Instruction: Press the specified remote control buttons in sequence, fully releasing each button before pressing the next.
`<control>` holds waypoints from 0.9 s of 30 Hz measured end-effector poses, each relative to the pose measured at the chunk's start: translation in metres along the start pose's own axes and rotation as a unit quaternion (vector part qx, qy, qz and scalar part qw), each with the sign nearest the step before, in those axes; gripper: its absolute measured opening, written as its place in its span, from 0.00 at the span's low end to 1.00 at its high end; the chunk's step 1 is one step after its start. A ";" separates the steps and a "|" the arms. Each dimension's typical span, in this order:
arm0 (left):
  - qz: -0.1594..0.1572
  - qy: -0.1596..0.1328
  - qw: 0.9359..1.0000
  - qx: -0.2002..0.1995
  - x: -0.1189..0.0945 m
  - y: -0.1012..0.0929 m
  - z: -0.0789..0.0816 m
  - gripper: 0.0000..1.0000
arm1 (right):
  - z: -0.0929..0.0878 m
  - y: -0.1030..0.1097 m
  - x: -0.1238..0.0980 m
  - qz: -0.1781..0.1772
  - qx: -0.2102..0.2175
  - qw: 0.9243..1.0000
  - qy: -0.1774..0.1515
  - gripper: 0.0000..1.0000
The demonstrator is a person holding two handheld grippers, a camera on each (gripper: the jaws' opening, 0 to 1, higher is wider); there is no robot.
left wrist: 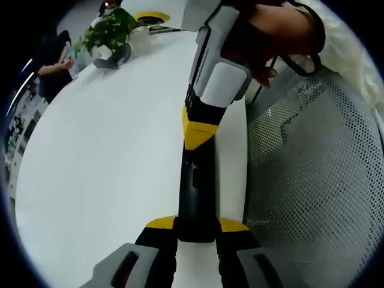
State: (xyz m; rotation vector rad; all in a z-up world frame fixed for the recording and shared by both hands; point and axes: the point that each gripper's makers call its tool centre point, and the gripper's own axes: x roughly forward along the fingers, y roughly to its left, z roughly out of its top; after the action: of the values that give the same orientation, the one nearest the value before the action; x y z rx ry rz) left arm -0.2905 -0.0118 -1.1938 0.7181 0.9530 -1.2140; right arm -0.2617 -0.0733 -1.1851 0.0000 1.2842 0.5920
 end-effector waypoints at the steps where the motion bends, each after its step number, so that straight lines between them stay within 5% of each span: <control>1: 0.000 0.000 1.000 0.000 0.000 0.000 0.000 0.24 | 0.000 -0.001 0.000 -0.011 -0.019 1.000 0.003 0.00; 6: -0.002 0.000 1.000 0.001 0.000 0.000 0.000 0.24 | 0.001 -0.003 -0.003 -0.022 -0.031 0.999 0.005 0.00; 15: -0.003 -0.002 1.000 0.001 0.000 0.000 0.000 0.24 | 0.000 0.011 -0.006 0.024 0.009 1.000 0.009 0.00; 27: -0.004 -0.002 1.000 0.000 0.000 0.001 0.000 0.24 | -0.007 0.009 0.000 0.005 -0.009 0.999 0.033 0.00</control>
State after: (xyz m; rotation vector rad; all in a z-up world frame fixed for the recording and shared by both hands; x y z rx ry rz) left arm -0.2900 -0.0113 -1.1939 0.7128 0.9531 -1.2214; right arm -0.2717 -0.0675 -1.1841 -0.0283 1.3442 0.6152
